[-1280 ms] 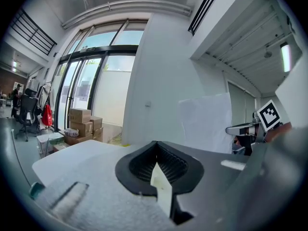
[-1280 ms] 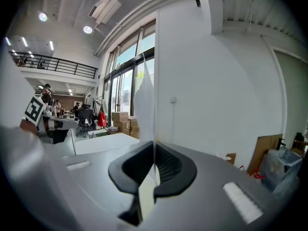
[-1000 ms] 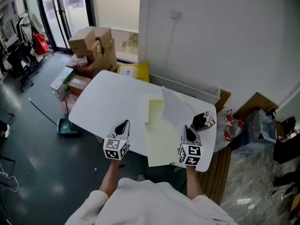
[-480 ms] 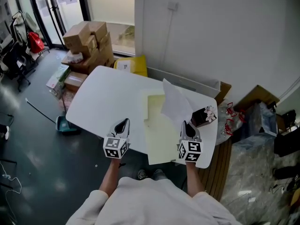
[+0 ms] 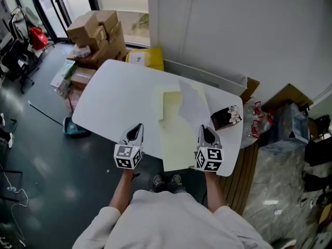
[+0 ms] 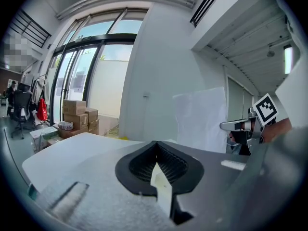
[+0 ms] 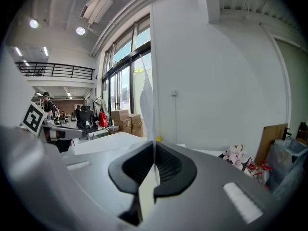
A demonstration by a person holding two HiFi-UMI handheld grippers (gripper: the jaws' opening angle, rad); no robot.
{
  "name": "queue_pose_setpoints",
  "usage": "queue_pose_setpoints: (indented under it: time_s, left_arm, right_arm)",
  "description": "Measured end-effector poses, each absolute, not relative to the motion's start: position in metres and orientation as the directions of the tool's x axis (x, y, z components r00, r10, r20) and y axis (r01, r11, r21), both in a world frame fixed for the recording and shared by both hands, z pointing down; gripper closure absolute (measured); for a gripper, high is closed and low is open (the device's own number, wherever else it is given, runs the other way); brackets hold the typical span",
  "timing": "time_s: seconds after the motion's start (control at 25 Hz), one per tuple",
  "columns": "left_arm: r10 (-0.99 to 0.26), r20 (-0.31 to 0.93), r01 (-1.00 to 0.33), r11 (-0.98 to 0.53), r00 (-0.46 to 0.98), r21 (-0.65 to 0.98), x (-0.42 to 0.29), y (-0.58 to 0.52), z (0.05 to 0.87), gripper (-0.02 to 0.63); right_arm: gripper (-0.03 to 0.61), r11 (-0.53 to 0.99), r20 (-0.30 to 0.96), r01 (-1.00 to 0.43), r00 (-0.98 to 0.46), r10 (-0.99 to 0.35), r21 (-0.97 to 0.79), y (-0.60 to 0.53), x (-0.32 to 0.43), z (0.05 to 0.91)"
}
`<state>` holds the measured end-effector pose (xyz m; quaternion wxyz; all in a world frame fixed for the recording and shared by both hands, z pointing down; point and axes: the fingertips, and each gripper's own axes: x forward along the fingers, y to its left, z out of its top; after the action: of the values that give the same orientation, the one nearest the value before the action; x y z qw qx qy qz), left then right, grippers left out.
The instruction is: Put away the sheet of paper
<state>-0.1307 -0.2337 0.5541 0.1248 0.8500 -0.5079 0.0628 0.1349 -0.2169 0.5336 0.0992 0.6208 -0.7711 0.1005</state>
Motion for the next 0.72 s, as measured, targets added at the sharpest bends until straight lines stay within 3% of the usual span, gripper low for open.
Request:
queue_pose_setpoints:
  time_s: [0.72]
  left_arm:
    - [-0.819, 0.3, -0.872, -0.448, 0.488, 0.195, -0.111, -0.222, 0.596, 0.609]
  right_arm:
    - [0.577, 0.206, 0.34, -0.971, -0.234, -0.911, -0.118, -0.215, 0.134, 0.57]
